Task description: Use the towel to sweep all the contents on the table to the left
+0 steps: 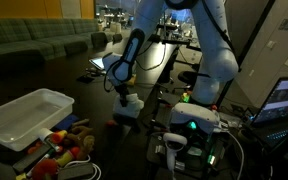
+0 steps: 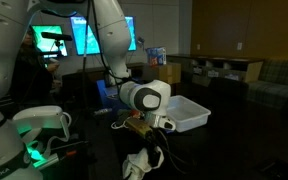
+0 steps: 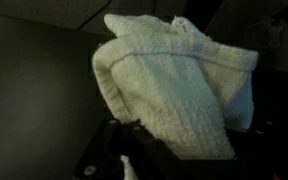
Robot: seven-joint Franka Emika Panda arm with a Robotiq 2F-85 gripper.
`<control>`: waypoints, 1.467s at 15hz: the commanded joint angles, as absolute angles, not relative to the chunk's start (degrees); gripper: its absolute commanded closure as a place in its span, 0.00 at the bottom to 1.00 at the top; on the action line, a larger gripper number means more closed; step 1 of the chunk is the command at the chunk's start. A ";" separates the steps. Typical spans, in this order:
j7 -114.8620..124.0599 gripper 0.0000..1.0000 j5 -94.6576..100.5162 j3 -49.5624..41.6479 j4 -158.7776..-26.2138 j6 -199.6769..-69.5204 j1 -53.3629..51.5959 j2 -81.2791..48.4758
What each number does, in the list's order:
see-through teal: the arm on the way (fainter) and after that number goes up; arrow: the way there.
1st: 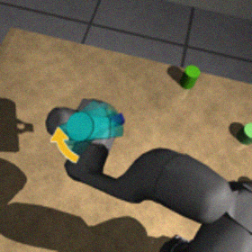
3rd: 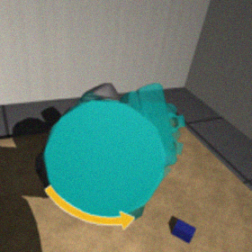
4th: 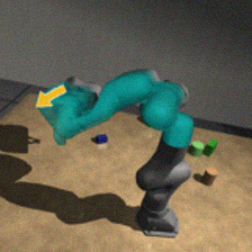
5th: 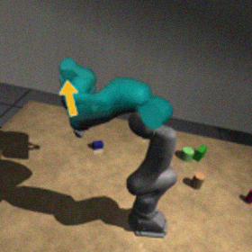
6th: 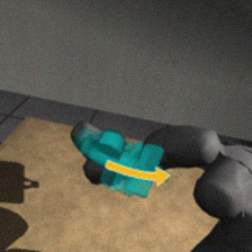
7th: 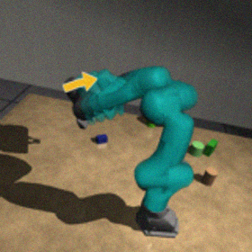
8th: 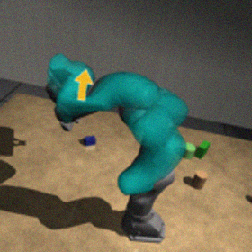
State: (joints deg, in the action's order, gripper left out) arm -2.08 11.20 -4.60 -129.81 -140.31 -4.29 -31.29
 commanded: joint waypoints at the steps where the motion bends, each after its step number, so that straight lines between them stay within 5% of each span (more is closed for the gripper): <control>1: 1.41 0.97 12.72 -6.19 -124.96 -142.23 -3.81 -33.94; 22: 30.83 0.97 2.21 1.34 -100.79 -138.67 -23.92 -49.68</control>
State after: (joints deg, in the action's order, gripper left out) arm 28.75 3.89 0.75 -107.72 -141.14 -21.87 -46.45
